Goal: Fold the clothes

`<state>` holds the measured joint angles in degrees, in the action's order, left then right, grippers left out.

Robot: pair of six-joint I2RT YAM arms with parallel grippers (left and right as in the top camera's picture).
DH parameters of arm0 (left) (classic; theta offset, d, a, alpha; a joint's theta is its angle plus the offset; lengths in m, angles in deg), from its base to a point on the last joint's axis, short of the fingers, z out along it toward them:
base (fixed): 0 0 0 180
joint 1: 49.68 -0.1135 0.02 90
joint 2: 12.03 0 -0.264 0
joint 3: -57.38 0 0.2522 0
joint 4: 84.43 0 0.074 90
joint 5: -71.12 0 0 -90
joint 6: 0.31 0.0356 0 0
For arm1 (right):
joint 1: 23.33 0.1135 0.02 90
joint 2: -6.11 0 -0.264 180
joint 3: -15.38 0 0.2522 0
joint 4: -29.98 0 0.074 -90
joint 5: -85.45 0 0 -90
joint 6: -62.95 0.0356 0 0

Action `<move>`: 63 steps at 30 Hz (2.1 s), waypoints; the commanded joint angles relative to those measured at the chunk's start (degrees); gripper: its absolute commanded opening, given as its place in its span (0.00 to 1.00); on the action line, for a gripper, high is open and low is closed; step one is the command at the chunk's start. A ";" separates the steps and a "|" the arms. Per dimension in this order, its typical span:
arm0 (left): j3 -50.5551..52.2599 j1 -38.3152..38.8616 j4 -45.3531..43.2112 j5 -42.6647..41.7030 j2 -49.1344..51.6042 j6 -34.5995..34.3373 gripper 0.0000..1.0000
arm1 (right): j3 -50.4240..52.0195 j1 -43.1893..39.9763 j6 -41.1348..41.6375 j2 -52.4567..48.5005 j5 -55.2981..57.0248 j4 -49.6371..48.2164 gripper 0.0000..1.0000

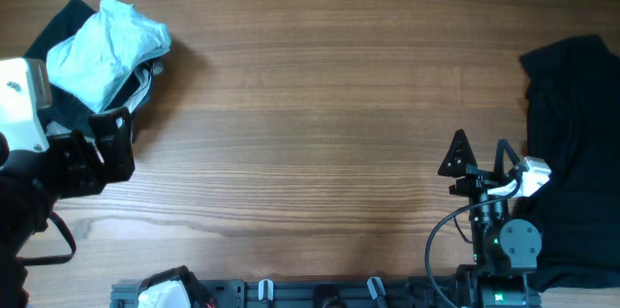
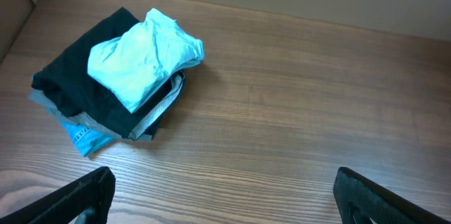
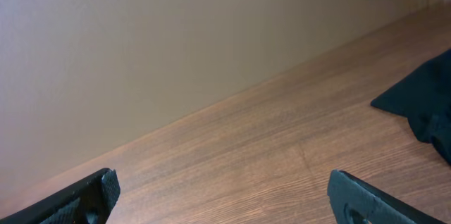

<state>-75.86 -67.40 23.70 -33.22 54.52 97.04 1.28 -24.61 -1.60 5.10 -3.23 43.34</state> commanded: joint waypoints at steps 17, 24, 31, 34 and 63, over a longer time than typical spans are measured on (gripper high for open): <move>0.00 0.28 0.00 0.52 -0.74 -0.52 1.00 | 0.00 0.09 0.61 -1.46 -0.13 -0.13 1.00; 17.44 9.97 -27.78 -4.74 -15.06 -0.37 1.00 | 0.00 0.09 0.61 -1.46 -0.13 -0.13 1.00; 55.17 15.58 -49.37 -7.58 -35.60 -7.67 1.00 | 0.00 0.09 0.63 -1.46 -0.13 -0.13 1.00; 72.24 15.74 -59.95 -10.25 -43.76 -8.04 1.00 | 0.00 0.09 0.63 -1.46 -0.13 -0.13 1.00; 119.14 15.74 -109.90 -11.13 -66.36 -7.82 1.00 | 0.02 0.09 0.61 -1.46 -0.13 -0.13 1.00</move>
<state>43.30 -51.99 -80.78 -44.02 -11.27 89.37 1.26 -24.61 -1.53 3.70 -3.23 43.36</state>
